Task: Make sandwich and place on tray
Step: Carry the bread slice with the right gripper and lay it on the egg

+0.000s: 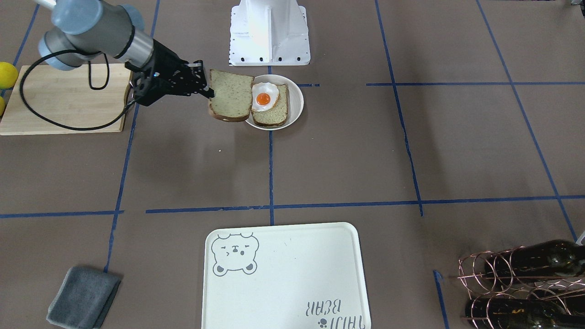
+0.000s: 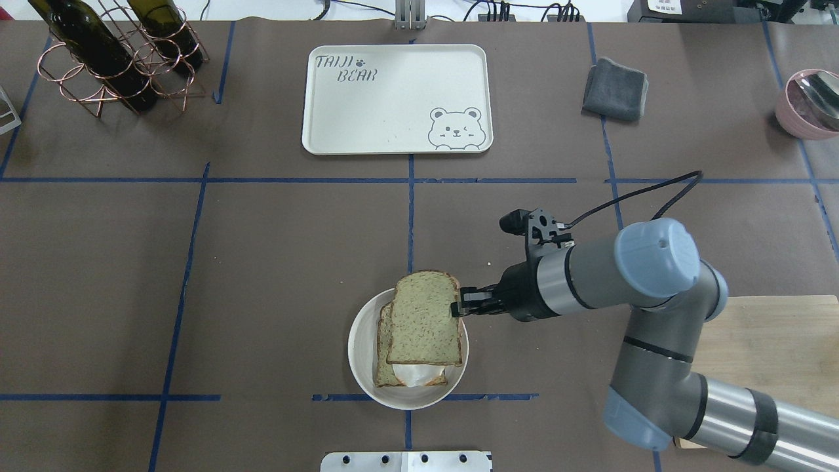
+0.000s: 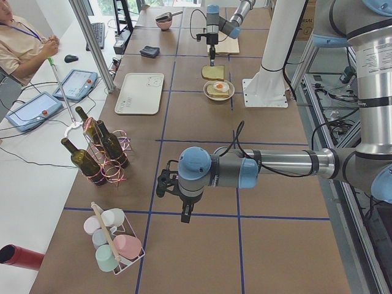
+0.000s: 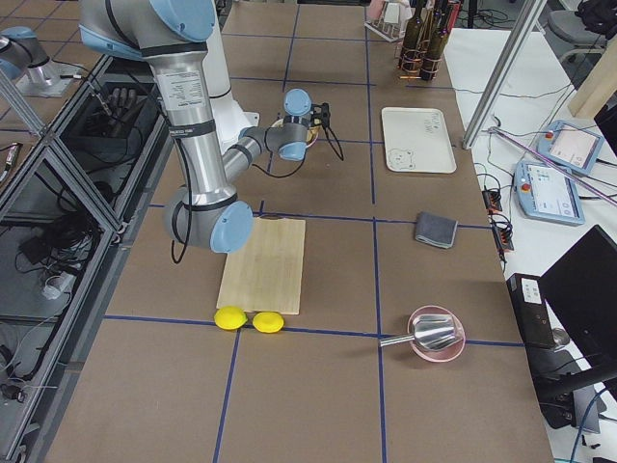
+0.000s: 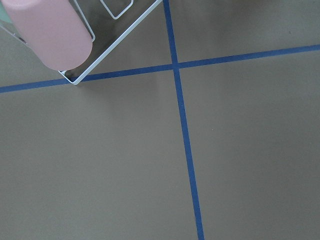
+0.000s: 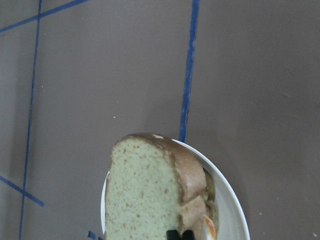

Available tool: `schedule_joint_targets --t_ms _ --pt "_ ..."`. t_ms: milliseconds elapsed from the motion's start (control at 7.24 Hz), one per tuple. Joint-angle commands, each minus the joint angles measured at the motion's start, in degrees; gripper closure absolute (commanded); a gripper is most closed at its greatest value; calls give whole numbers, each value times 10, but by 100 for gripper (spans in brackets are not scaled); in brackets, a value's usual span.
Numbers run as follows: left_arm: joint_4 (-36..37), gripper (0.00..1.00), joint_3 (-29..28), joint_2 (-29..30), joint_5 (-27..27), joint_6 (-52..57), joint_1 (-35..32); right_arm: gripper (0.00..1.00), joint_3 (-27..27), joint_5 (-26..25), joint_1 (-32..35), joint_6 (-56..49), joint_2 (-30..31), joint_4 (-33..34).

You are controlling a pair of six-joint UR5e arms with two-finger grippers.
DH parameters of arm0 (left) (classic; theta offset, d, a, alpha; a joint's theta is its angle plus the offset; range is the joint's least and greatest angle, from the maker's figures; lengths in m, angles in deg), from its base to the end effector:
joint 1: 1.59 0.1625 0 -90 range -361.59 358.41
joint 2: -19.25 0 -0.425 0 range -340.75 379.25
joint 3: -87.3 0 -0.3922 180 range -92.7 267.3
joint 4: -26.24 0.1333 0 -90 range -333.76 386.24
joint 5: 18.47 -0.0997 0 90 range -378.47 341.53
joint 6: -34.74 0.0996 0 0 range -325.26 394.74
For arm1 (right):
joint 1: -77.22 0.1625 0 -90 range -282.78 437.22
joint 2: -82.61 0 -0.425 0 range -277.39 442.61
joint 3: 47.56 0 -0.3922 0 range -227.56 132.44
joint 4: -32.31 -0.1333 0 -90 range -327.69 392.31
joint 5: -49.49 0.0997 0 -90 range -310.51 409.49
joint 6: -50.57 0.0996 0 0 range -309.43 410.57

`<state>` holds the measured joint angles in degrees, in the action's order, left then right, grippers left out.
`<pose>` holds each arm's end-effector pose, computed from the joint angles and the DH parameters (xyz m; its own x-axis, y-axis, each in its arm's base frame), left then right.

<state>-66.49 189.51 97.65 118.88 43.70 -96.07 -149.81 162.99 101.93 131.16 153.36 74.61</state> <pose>-0.0919 -0.4042 0.6362 0.6827 0.1449 -0.7162 -0.0287 0.9847 0.1719 -0.4904 -0.3287 0.2780 0.1724 -0.0857 0.9813 0.0007 0.9962 0.0869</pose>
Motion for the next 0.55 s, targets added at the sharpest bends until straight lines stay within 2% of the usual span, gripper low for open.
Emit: schedule_joint_targets --t_ms 0,414 --pt "0 0 0 0 -1 0 0 100 41 -37 -32 0 -31 -1" --pt "0 0 0 0 0 0 0 100 39 -37 -39 -2 -26 -1"
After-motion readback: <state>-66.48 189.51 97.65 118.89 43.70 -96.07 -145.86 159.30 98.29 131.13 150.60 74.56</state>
